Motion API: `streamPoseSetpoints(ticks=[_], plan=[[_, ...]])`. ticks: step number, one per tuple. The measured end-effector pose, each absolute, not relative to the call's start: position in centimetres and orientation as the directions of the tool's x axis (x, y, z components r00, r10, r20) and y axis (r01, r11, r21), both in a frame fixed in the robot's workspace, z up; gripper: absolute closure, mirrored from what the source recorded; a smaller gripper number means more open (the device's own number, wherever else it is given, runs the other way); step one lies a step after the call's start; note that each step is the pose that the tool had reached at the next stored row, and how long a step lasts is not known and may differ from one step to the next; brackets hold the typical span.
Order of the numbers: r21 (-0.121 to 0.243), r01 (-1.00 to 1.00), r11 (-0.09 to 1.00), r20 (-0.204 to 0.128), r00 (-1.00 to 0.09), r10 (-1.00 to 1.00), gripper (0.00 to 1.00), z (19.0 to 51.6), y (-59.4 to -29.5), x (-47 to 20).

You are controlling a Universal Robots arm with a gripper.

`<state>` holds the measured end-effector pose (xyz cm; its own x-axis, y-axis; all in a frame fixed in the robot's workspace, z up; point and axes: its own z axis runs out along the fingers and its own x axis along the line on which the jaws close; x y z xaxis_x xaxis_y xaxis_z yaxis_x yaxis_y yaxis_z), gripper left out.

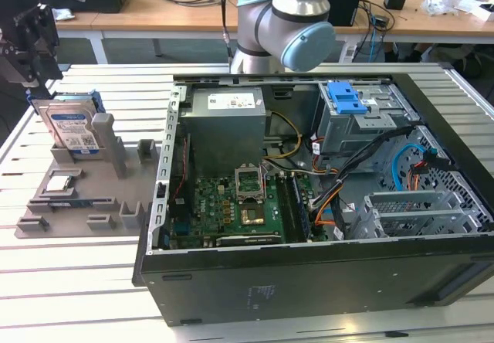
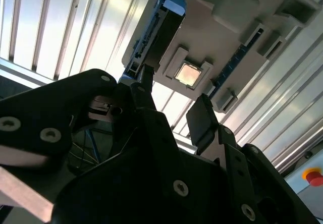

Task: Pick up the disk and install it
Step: 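Pick up the disk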

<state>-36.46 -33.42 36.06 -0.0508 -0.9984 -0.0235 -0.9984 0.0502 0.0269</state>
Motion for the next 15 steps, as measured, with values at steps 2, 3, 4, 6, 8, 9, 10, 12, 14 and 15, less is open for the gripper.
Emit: streamPoseSetpoints(ticks=[2, 3, 4, 6, 8, 9, 10, 12, 14, 15], plan=[[0.027, -0.998, 0.052, -0.023, -0.053, -0.998, 0.46, 35.9, -33.3, -36.7], [0.027, -0.998, 0.053, -0.023, -0.053, -0.998, 0.46, 35.8, -33.2, -37.0], [0.027, -0.998, 0.054, -0.024, -0.054, -0.998, 0.46, 35.6, -33.0, -37.3], [0.027, -0.998, 0.055, -0.023, -0.056, -0.998, 0.46, 35.3, -32.7, -37.5], [0.027, -0.998, 0.056, -0.024, -0.057, -0.998, 0.46, 34.6, -32.1, -37.7], [0.027, -0.998, 0.057, -0.023, -0.057, -0.998, 0.46, 34.1, -31.8, -37.9], [0.027, -0.998, 0.057, -0.024, -0.057, -0.998, 0.46, 33.9, -31.7, -37.9], [0.027, -0.998, 0.057, -0.023, -0.058, -0.998, 0.46, 33.3, -31.4, -38.1], [0.027, -0.998, 0.057, -0.023, -0.057, -0.998, 0.46, 30.0, -30.9, -38.8], [0.027, -0.998, 0.057, -0.023, -0.057, -0.998, 0.46, 29.0, -30.8, -38.9]])
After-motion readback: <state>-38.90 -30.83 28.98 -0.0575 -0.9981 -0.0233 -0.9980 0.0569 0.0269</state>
